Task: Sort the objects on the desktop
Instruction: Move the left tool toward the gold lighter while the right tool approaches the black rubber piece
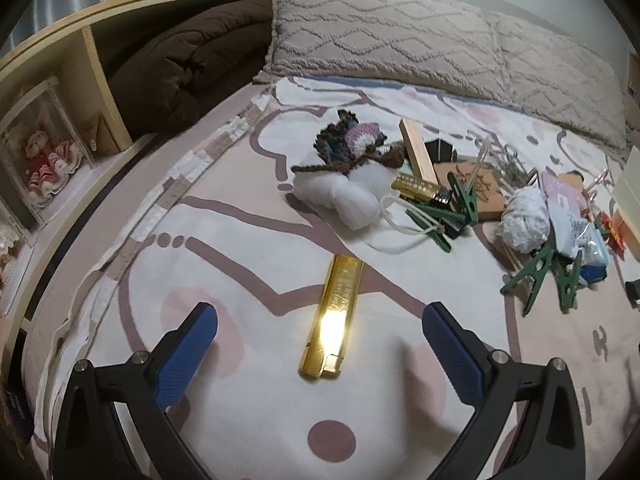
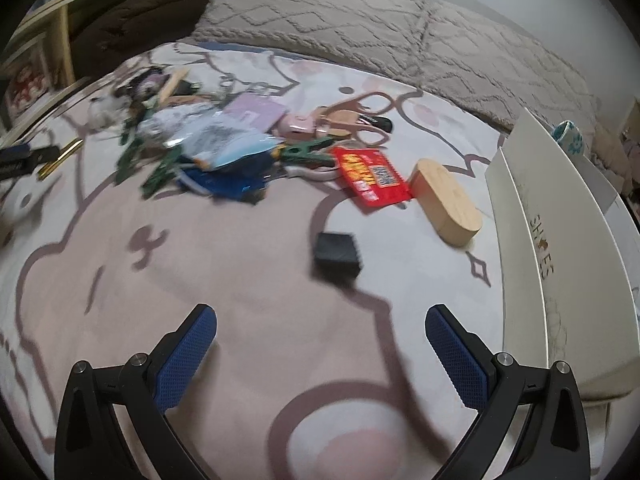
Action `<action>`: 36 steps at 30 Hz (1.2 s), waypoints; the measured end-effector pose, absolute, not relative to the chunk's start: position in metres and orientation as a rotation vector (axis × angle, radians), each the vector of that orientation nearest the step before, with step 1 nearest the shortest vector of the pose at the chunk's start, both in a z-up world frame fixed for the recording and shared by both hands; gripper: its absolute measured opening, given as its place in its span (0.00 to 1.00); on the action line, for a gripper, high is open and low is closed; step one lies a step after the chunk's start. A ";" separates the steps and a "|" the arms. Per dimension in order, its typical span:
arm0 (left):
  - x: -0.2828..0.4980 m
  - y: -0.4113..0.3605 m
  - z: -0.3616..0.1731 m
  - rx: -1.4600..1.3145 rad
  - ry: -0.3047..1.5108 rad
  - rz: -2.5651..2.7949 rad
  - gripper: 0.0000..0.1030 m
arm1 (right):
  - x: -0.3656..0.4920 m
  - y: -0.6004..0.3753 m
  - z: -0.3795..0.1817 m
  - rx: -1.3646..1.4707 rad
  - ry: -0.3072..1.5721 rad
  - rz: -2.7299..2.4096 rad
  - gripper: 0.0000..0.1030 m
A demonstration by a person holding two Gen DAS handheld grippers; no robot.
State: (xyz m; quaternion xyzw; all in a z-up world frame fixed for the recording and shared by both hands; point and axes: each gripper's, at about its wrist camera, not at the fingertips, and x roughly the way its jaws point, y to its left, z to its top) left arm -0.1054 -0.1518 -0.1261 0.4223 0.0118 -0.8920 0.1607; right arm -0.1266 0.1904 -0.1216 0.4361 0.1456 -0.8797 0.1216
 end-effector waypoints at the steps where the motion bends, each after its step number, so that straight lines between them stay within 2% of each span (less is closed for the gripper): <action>1: -0.107 -0.151 -0.128 1.216 0.028 -2.543 1.00 | -0.130 0.191 -0.123 1.278 0.428 -2.572 1.00; 13: -0.119 -0.142 -0.144 1.282 -0.069 -2.505 1.00 | -0.175 0.180 -0.141 1.315 0.465 -2.510 1.00; 23: -0.122 -0.151 -0.151 1.330 0.000 -2.495 1.00 | -0.188 0.188 -0.150 1.295 0.320 -2.461 1.00; 29: -0.120 -0.154 -0.152 1.350 0.051 -2.507 1.00 | -0.182 0.185 -0.152 1.259 0.361 -2.468 1.00; 36: -0.123 -0.151 -0.155 1.368 0.007 -2.486 1.00 | -0.181 0.183 -0.156 1.277 0.383 -2.486 1.00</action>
